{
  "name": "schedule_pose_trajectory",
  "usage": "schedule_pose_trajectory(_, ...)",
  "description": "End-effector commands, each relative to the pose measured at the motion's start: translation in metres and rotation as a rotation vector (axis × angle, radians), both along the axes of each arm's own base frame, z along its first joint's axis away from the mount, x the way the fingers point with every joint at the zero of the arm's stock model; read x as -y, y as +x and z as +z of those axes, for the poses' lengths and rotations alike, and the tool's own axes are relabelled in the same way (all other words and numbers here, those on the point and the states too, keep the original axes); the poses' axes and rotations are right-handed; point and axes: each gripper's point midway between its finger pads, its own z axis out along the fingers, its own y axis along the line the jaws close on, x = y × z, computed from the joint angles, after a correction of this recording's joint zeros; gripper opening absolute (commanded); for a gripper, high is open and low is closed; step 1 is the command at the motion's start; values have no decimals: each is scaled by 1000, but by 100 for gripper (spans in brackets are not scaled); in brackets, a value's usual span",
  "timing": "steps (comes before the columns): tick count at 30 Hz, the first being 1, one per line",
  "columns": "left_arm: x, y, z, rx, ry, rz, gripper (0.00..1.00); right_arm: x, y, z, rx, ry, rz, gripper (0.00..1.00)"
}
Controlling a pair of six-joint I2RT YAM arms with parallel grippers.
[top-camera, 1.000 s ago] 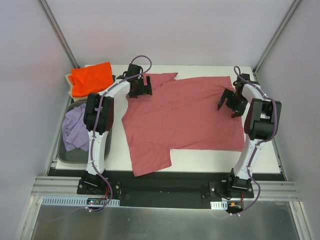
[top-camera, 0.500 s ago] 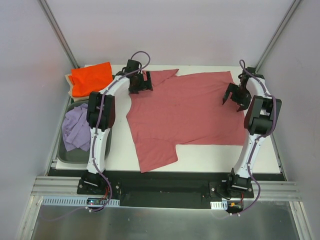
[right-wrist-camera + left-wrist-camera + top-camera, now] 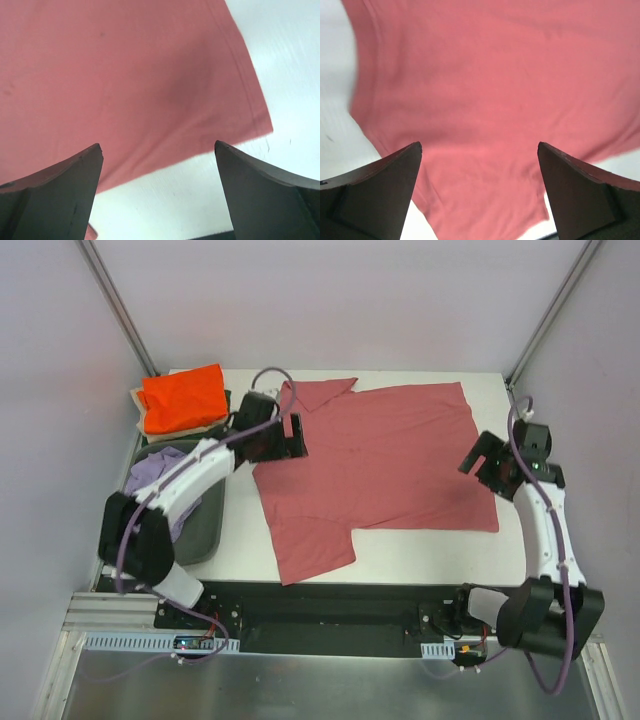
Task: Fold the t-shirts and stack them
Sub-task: Flatten out the tshirt, then grap the side of the flattened tshirt closest away from the robot with both arms
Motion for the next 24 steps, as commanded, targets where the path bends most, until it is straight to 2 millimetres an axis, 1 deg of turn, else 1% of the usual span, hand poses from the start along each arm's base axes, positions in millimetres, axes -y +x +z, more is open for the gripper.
schedule_pose_trajectory(1,-3,-93,-24,-51,24,46,99,-8,-33,-39,-7,88,-88,96)
schedule_pose_trajectory(2,-5,-115,-36,-77,20,49,99,-10,-42,-44,-19,95,-88,96)
schedule_pose_trajectory(3,-3,-134,-40,-79,8,31,99,-11,-50,-49,-35,99,-95,96)
schedule_pose_trajectory(4,-4,-154,-51,-101,10,25,99,-10,-55,-52,-38,96,-102,96)
schedule_pose_trajectory(5,-1,-173,-56,-113,-1,-2,99,-9,-60,-56,-43,92,-107,96)
schedule_pose_trajectory(6,-2,-194,-68,-140,-8,-27,99,-8,-63,-58,-45,86,-111,96)
schedule_pose_trajectory(7,0,-212,-76,-171,-23,-49,97,-7,-66,-60,-48,81,-111,96)
schedule_pose_trajectory(10,5,-249,-86,-212,-76,-75,89,-9,-67,-62,-52,92,-104,96)
schedule_pose_trajectory(12,12,-265,-88,-213,-89,-97,87,-11,-66,-63,-55,103,-95,96)
schedule_pose_trajectory(13,15,-274,-88,-220,-90,-120,83,-11,-66,-64,-59,104,-97,96)
schedule_pose_trajectory(14,16,-279,-88,-229,-95,-125,78,-10,-66,-65,-66,103,-99,96)
schedule_pose_trajectory(16,20,-287,-89,-246,-99,-136,74,-10,-66,-67,-72,103,-100,96)
schedule_pose_trajectory(19,18,-290,-98,-269,-61,-130,64,-11,-66,-68,-77,109,-98,96)
schedule_pose_trajectory(22,18,-293,-105,-305,-26,-137,59,-10,-67,-69,-79,107,-100,96)
schedule_pose_trajectory(24,16,-291,-110,-302,9,-128,59,-10,-68,-71,-81,103,-102,96)
